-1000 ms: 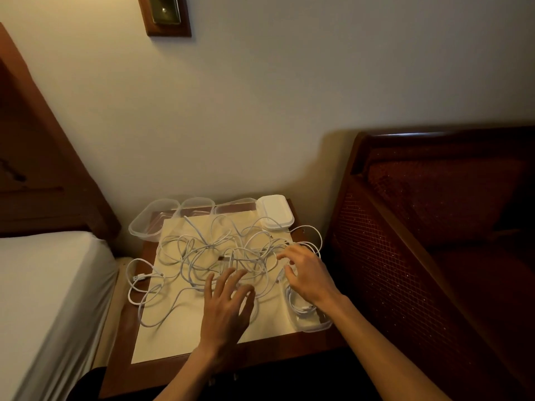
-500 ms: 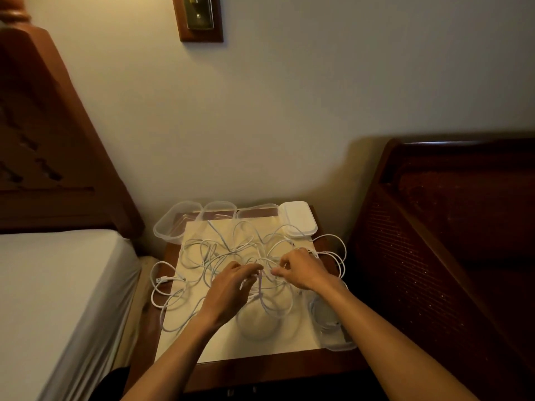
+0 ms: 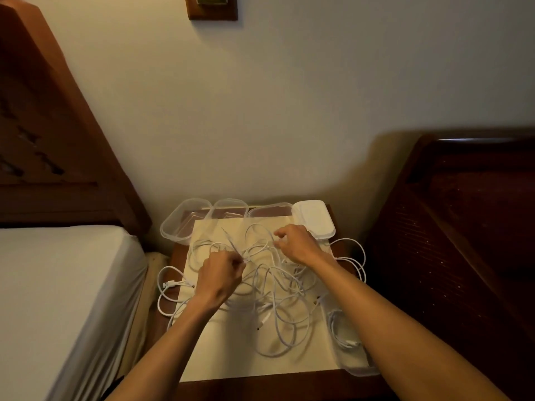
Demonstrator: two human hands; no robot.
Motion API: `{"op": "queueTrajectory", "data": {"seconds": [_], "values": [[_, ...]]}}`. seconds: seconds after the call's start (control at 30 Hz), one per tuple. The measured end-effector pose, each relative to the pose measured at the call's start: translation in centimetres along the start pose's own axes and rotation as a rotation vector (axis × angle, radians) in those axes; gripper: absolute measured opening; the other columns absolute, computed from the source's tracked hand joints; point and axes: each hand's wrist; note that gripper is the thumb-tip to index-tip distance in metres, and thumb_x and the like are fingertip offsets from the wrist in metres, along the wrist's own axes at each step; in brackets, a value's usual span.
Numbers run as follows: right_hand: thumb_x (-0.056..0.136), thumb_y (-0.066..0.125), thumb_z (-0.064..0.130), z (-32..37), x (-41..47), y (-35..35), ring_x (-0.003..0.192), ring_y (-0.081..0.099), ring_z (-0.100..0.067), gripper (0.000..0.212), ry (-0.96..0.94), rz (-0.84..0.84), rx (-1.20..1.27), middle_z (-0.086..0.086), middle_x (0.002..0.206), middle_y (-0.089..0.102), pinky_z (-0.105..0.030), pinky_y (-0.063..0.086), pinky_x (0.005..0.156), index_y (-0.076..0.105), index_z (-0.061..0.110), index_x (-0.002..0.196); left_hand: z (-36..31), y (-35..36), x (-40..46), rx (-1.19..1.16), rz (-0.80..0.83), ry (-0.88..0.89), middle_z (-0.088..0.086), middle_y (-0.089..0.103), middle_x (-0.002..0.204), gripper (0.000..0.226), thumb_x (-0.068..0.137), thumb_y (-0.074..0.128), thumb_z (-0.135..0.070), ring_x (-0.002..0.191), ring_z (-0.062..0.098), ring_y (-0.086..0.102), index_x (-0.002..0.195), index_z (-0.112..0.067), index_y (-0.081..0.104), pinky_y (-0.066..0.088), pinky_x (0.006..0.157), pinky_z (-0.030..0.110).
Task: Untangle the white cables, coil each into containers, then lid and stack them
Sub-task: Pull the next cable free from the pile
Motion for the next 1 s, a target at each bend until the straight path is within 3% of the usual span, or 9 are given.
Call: {"op": "queueTrajectory", "data": {"seconds": [0.17,0.27,0.33,0.43,0.53,0.63,0.73,0.87,1.0], "values": [[0.092,0.061,0.030,1.3,2.8,1.7,0.088,0.065,-0.030,0.026,0.030,-0.028,0.001,-0.007,0.091,0.070,-0.038,0.053,0.076,0.065,0.016,0.071,-1.2,-1.9,-0.3,-0.050,-0.003,0.060,-0.013,0.070,0.076,0.014,0.083,0.066,-0.037,0.070,0.004,0.062,0.079,-0.027,0.075,0.053,0.065,0.029],[0.092,0.057,0.031,2.8,3.0,-0.7,0.076,0.065,-0.021,0.026,-0.060,-0.213,0.114,0.003,0.075,0.070,-0.040,0.054,0.072,0.070,0.020,0.073,-1.0,-3.7,-0.7,-0.101,0.033,0.026,-0.013,0.072,0.084,0.016,0.085,0.069,-0.039,0.077,0.002,0.064,0.079,-0.026,0.076,0.051,0.069,0.026],[0.094,0.058,0.033,4.2,2.4,-3.5,0.067,0.060,-0.018,0.027,-0.199,-0.266,0.175,0.003,0.068,0.066,-0.037,0.050,0.067,0.072,0.020,0.075,-1.6,-5.4,-0.6,-0.178,-0.191,0.007,-0.009,0.071,0.081,0.019,0.087,0.069,-0.036,0.073,0.004,0.063,0.078,-0.021,0.076,0.048,0.066,0.025],[0.094,0.060,0.028,6.1,0.8,-7.6,0.067,0.058,-0.010,0.020,-0.388,-0.271,0.209,0.002,0.078,0.073,-0.029,0.046,0.067,0.078,0.019,0.092,-4.6,-8.7,0.9,-0.241,-0.474,0.093,-0.008,0.068,0.086,0.011,0.089,0.068,-0.028,0.064,0.007,0.061,0.092,-0.018,0.071,0.049,0.061,0.027],[0.094,0.062,0.027,7.6,-0.7,-10.3,0.066,0.056,-0.001,0.018,-0.498,-0.264,0.150,0.009,0.084,0.073,-0.017,0.043,0.064,0.078,0.019,0.097,-7.5,-11.2,3.9,-0.437,-0.235,0.127,-0.007,0.066,0.101,0.031,0.094,0.063,-0.021,0.060,0.014,0.068,0.124,-0.020,0.059,0.056,0.055,0.033],[0.095,0.061,0.026,8.1,-2.0,-12.5,0.064,0.054,0.006,0.018,-0.552,-0.291,0.154,0.010,0.080,0.068,-0.010,0.037,0.061,0.077,0.017,0.099,-9.5,-12.9,5.9,-0.478,-0.070,0.214,0.009,0.070,0.086,0.018,0.095,0.060,-0.012,0.057,0.018,0.067,0.112,-0.009,0.067,0.056,0.049,0.032],[0.097,0.057,0.019,7.6,-3.0,-13.8,0.064,0.055,0.005,0.018,-0.570,-0.260,0.156,0.007,0.076,0.064,-0.008,0.040,0.063,0.074,0.014,0.096,-11.8,-15.5,5.8,-0.393,-0.181,0.362,0.014,0.065,0.062,0.010,0.092,0.063,-0.007,0.046,0.013,0.060,0.086,-0.007,0.071,0.048,0.048,0.021],[0.100,0.051,0.011,4.4,-3.0,-13.6,0.065,0.056,0.009,0.019,-0.456,-0.195,0.127,0.001,0.083,0.067,-0.009,0.041,0.064,0.069,0.013,0.094,-13.8,-20.0,5.2,-0.521,-0.407,0.457,0.010,0.064,0.068,0.008,0.090,0.065,-0.007,0.047,0.011,0.057,0.092,-0.003,0.072,0.051,0.048,0.024],[0.099,0.052,0.011,2.1,-2.8,-13.5,0.069,0.058,-0.001,0.020,-0.302,-0.287,0.142,-0.002,0.083,0.071,-0.025,0.045,0.072,0.072,0.013,0.096,-11.4,-21.8,3.8,-0.398,-0.525,0.458,-0.001,0.066,0.072,0.010,0.091,0.066,-0.016,0.056,0.013,0.061,0.095,-0.010,0.073,0.054,0.056,0.030]]}}
Point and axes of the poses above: each hand's wrist, its own x-axis towards the middle knuckle, its own y-axis out of the palm, z = x × y
